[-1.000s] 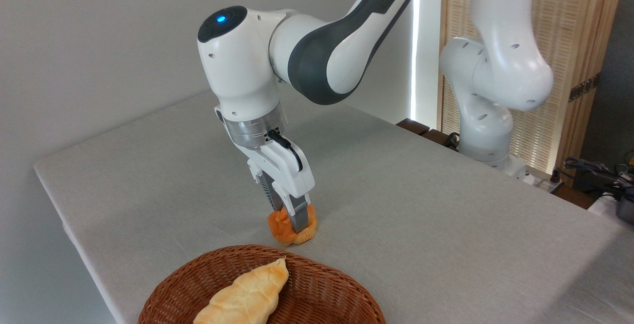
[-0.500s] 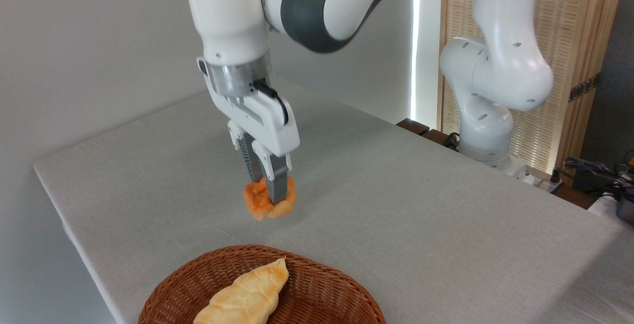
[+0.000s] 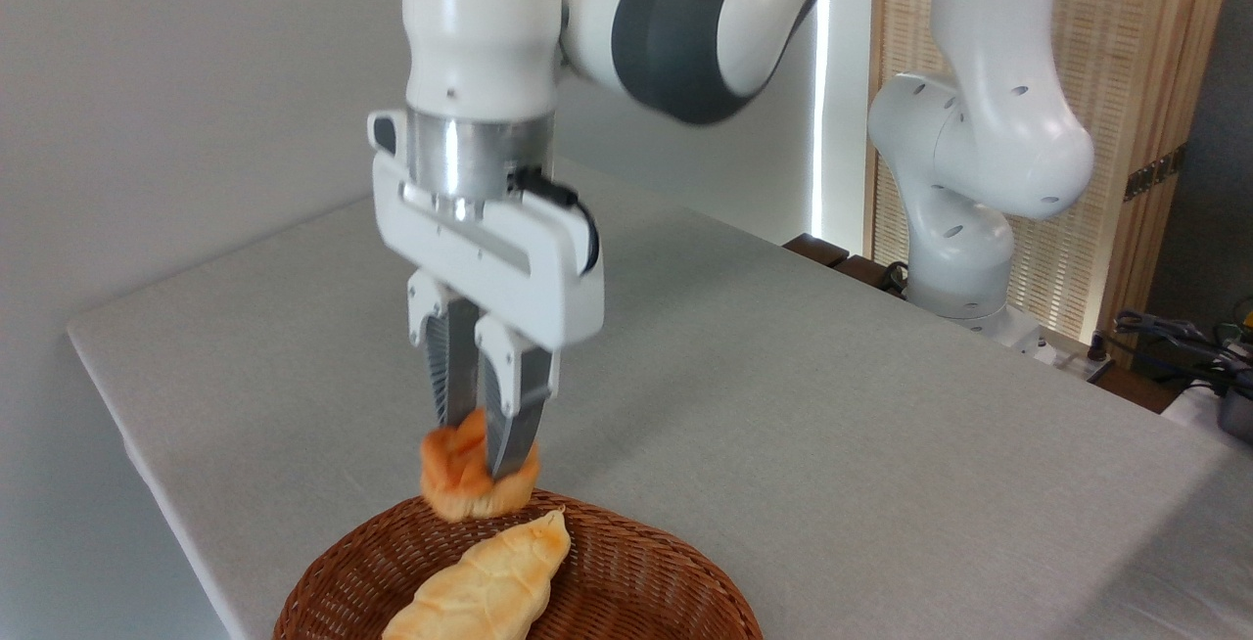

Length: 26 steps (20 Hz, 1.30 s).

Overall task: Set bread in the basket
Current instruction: 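Lift the held roll and carry it over the wicker basket, then lower the roll onto the croissant in the basket and open the gripper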

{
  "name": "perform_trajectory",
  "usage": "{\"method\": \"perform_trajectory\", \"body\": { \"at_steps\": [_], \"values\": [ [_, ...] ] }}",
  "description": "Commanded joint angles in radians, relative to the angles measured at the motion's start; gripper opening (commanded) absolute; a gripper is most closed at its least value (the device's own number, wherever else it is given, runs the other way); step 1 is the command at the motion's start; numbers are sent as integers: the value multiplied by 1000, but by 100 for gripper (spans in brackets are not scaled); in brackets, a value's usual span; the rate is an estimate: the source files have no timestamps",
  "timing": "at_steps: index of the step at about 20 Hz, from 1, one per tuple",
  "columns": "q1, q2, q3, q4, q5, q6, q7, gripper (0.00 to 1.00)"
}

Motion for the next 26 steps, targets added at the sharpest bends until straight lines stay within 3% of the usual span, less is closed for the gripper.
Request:
{"method": "perform_trajectory", "body": {
  "at_steps": [1, 4, 19, 22, 26],
  "values": [
    [-4, 66, 10, 13, -8, 105, 3, 100],
    [-2, 80, 34, 13, -9, 132, 4, 100],
    [-2, 77, 36, 28, -8, 137, -2, 100],
    [-10, 34, 22, 57, -9, 49, -26, 100],
    [-13, -20, -7, 158, -9, -210, -34, 100]
  ]
}}
